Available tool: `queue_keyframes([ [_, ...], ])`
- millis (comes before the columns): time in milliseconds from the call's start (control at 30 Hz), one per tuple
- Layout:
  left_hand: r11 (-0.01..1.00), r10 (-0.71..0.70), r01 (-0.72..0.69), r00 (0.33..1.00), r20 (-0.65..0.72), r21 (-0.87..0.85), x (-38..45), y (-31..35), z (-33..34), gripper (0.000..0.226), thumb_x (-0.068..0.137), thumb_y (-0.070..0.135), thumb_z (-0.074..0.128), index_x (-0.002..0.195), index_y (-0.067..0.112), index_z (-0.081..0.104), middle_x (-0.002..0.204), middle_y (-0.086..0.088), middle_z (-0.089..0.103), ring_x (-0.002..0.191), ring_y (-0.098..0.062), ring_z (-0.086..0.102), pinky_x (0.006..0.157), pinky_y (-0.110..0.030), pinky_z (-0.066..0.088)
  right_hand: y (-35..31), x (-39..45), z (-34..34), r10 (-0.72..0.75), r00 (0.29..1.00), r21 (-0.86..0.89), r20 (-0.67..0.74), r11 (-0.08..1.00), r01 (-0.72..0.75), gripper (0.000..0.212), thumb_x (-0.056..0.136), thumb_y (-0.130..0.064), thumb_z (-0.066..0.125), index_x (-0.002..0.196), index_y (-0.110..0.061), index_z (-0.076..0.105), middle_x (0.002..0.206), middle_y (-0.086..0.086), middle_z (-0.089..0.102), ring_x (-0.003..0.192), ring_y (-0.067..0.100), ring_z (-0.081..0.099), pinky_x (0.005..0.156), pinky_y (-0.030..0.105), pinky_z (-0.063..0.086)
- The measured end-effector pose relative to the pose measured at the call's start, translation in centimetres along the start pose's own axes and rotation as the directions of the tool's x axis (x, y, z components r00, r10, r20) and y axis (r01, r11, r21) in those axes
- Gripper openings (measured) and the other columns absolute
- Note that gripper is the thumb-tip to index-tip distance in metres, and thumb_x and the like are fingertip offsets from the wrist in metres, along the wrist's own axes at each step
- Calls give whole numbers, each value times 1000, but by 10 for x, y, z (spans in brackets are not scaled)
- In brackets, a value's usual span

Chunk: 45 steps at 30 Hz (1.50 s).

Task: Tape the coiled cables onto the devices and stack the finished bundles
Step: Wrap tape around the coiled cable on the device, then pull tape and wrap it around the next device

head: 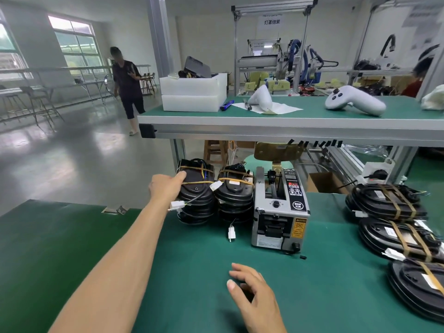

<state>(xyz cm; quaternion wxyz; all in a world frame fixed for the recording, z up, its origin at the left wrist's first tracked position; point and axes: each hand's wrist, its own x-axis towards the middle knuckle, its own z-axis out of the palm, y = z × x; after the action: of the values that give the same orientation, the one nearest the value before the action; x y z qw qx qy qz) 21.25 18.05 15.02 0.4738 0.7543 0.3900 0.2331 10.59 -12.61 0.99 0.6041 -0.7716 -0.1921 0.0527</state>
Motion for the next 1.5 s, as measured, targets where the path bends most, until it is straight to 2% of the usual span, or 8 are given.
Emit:
queue_keyframes([
  [533,984,1,-35,981,194,175,38,3,9,69,94,65,71,103,-3,78,102,-16,78,101,-35,74,98,-42,58,4,3,3,-42,999,-15,-9,999,42,13,86,-18,82,93,-29,82,118,-35,68,117,4,63,94,21,51],
  [833,967,-124,189,937,328,-173,22,-6,5,90,100,78,45,150,4,58,138,-19,70,127,-36,67,120,-53,44,1,1,3,-18,999,17,-33,1000,18,12,85,-16,83,88,-28,83,114,-30,72,115,3,64,94,23,52],
  [967,878,-127,275,923,364,-392,16,-15,4,86,107,72,37,143,-2,62,100,-11,76,89,-22,72,90,-38,58,0,1,2,-8,1000,29,-23,1000,8,11,86,-17,82,89,-28,83,115,-24,74,116,2,63,95,25,52],
  [1033,826,-130,304,922,364,-475,17,-20,-1,89,109,71,32,147,-4,57,106,-14,73,93,-23,72,78,-35,57,1,1,2,-7,1000,34,-23,999,8,11,86,-17,82,89,-28,83,115,-25,74,116,2,63,95,23,51],
  [1100,754,-153,346,919,363,-559,19,-29,-8,90,108,74,26,146,-1,59,123,-16,73,109,-27,72,88,-36,58,1,1,2,-8,1000,42,-28,999,9,11,86,-18,82,88,-29,83,114,-28,73,116,1,63,93,20,50],
  [1200,631,-218,364,931,294,-685,12,-45,-13,88,109,72,18,141,6,66,140,-13,69,128,-28,62,81,-32,48,3,1,3,-2,1000,48,-31,999,3,12,86,-18,82,88,-30,83,114,-28,72,116,1,63,91,15,49],
  [1333,520,-329,213,944,37,-827,-24,-68,-9,71,114,56,21,141,8,67,129,-8,72,124,-24,61,92,-36,46,3,2,3,1,1000,43,-19,999,0,10,88,-20,82,88,-30,82,115,-25,73,115,2,65,94,22,51],
  [1500,615,-258,33,953,-161,-788,-117,-79,11,51,116,39,29,131,10,68,118,-9,72,110,-22,62,79,-33,50,2,-2,0,15,1000,29,7,999,-15,5,91,-31,78,91,-34,81,118,-34,67,114,4,65,95,22,51],
])
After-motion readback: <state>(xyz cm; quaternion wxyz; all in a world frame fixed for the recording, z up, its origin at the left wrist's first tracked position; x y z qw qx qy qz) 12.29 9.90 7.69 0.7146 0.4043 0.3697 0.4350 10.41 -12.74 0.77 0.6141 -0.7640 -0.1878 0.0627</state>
